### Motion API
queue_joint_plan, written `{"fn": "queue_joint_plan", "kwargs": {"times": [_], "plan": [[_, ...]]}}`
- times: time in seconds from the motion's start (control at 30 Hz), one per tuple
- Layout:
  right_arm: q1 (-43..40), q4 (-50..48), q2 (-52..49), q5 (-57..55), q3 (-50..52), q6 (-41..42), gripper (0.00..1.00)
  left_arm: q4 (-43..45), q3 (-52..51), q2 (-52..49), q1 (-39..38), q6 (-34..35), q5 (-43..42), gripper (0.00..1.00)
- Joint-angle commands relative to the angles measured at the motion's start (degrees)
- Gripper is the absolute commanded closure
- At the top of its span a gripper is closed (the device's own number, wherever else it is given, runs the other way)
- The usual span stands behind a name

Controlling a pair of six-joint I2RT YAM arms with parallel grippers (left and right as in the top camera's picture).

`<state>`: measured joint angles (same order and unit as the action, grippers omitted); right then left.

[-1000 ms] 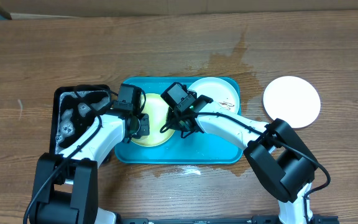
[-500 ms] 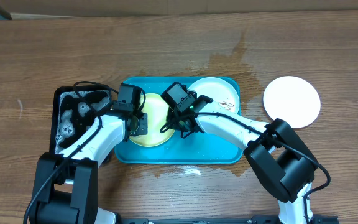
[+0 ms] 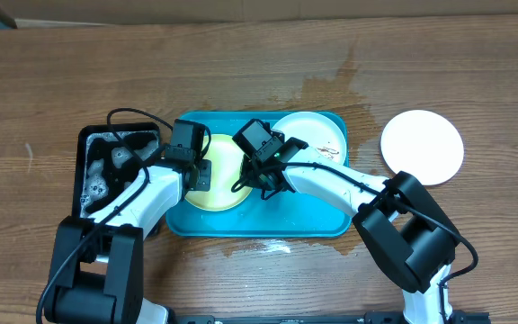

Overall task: Clean dirty plates on tray and stack at the side
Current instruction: 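Scrub the yellow plate with the sponge in the left gripper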

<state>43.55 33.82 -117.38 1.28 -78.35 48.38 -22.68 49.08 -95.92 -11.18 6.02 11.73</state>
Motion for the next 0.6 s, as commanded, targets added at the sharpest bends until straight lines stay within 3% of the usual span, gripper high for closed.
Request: {"fn": "queue_joint_plan", "kwargs": {"times": [0.0, 0.57], "plan": [[-0.15, 0.33, -1.38, -1.18, 1.16, 0.26, 0.96, 0.81, -1.09, -1.49, 0.22, -1.84, 2.86, 0.96], [-0.15, 0.31, -1.38, -1.2, 1.16, 0.26, 0.96, 6.47, -1.09, -2.84, 0.28, -3.96, 2.86, 0.96]]}}
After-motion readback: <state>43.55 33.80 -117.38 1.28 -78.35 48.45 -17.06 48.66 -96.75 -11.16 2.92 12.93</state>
